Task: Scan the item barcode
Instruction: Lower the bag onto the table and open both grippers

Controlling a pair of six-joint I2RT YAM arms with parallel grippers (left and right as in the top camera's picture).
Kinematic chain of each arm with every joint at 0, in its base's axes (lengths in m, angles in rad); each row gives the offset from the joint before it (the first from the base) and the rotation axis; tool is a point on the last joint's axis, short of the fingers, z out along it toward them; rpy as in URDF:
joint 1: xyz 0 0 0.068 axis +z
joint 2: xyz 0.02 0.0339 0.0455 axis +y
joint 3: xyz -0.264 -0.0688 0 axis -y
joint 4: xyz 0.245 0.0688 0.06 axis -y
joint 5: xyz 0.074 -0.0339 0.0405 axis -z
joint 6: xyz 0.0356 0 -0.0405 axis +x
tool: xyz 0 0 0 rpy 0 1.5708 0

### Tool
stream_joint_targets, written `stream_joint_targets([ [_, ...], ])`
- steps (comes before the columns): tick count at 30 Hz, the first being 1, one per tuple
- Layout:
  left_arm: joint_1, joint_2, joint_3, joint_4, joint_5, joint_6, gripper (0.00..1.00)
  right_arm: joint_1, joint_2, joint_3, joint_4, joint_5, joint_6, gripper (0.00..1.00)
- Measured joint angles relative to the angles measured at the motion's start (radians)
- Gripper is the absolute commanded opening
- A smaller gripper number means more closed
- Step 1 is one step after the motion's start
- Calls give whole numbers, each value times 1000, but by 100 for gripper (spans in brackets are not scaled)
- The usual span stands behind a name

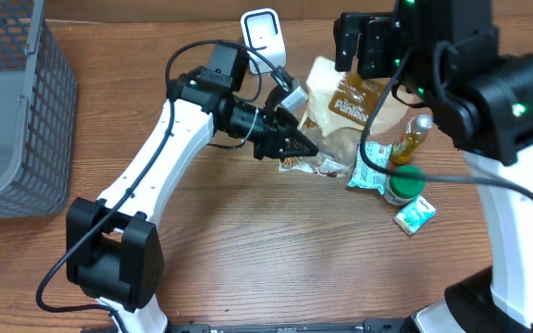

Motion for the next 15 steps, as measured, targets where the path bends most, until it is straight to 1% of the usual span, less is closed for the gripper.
stream_joint_targets([
  [3, -35, 0, -43, 17, -74, -22, 18, 0, 29, 0, -6, 11, 2, 100],
  [5, -61, 0, -82, 65, -129, -61, 22, 0, 43, 0, -14, 15, 8, 100],
  [7, -86, 2, -129, 147, -181, -118, 27, 0, 53, 0, -22, 18, 12, 100],
  [9, -108, 4, -182, 249, -230, -190, 28, 0, 56, 0, -25, 18, 16, 100],
  [10, -121, 6, -215, 303, -262, -237, 33, 0, 57, 0, -26, 18, 18, 100],
  [12, -138, 10, -262, 381, -315, -302, 75, 0, 57, 0, -26, 18, 21, 100],
  [13, -146, 12, -279, 402, -344, -339, 87, 0, 57, 0, -26, 18, 22, 100],
  [15, -156, 15, -301, 428, -409, -405, 100, 0, 57, 0, -27, 18, 22, 100],
])
